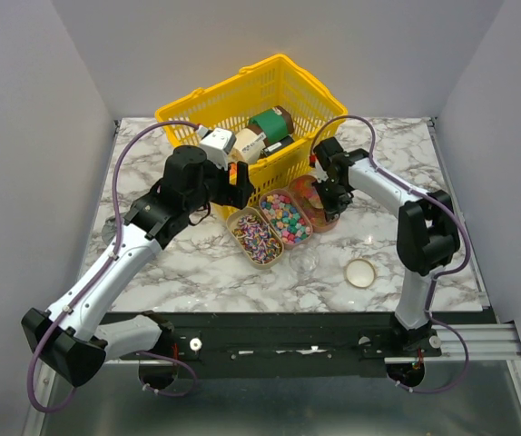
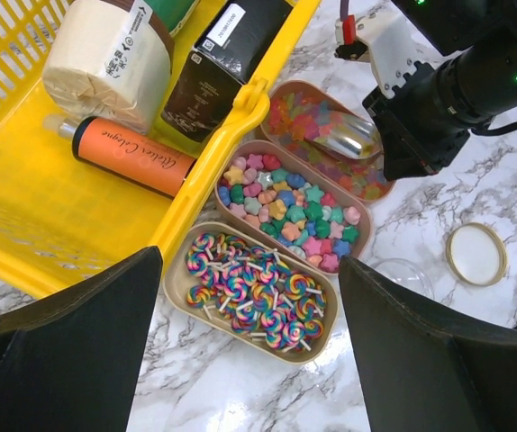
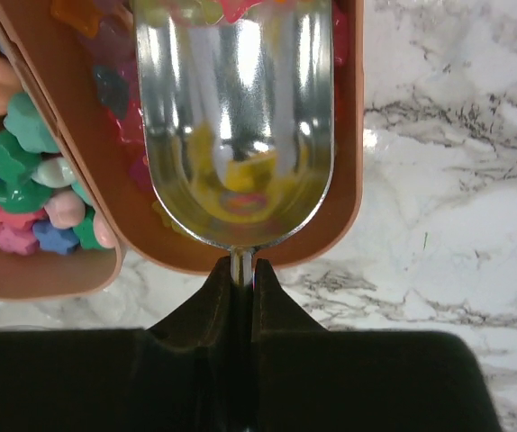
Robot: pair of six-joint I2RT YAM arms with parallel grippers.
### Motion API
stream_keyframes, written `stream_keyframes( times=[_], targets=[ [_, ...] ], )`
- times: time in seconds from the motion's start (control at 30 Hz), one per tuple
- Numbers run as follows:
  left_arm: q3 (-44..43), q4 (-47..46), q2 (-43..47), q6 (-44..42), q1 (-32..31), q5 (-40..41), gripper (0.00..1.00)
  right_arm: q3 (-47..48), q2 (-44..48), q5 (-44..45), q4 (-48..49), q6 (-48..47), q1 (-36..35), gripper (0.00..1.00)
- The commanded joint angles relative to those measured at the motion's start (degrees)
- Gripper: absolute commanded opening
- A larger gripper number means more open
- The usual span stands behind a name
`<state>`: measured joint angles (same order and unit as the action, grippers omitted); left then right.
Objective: Pack the candies
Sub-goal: Scoop the fake candies from the storage box.
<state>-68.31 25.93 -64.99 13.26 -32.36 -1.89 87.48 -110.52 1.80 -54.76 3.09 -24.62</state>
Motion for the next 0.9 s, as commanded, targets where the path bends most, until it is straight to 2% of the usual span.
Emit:
stream_keyframes(
  times=[0.0, 0.33, 0.47, 0.7, 0.87],
  targets=[
    [-2.7, 1.1, -0.8, -0.5, 0.2, 1.5, 0.91, -4.2, -0.4, 2.6, 9.8, -2.5, 0.0, 0.01],
    [-3.9, 2.1, -1.5, -0.4, 0.3, 1.5, 0.91, -9.5, 2.4, 1.0, 18.0, -4.7, -0.1, 0.01],
    [-4.3, 1.9, -1.7, -0.2, 0.3, 1.5, 0.92, -13.8, 7.1, 1.2, 21.8, -6.4, -0.3, 0.01],
    [-4.5, 1.8, -1.8, -0.6, 0.3, 2.9, 0.91, -18.6, 12.7, -0.2, 21.9, -7.5, -0.4, 0.01],
    [-4.3, 1.5, -2.1, -0.5, 0.3, 2.9, 0.91, -24.1, 18.4, -1.0, 27.2, -7.1, -0.8, 0.01]
  ],
)
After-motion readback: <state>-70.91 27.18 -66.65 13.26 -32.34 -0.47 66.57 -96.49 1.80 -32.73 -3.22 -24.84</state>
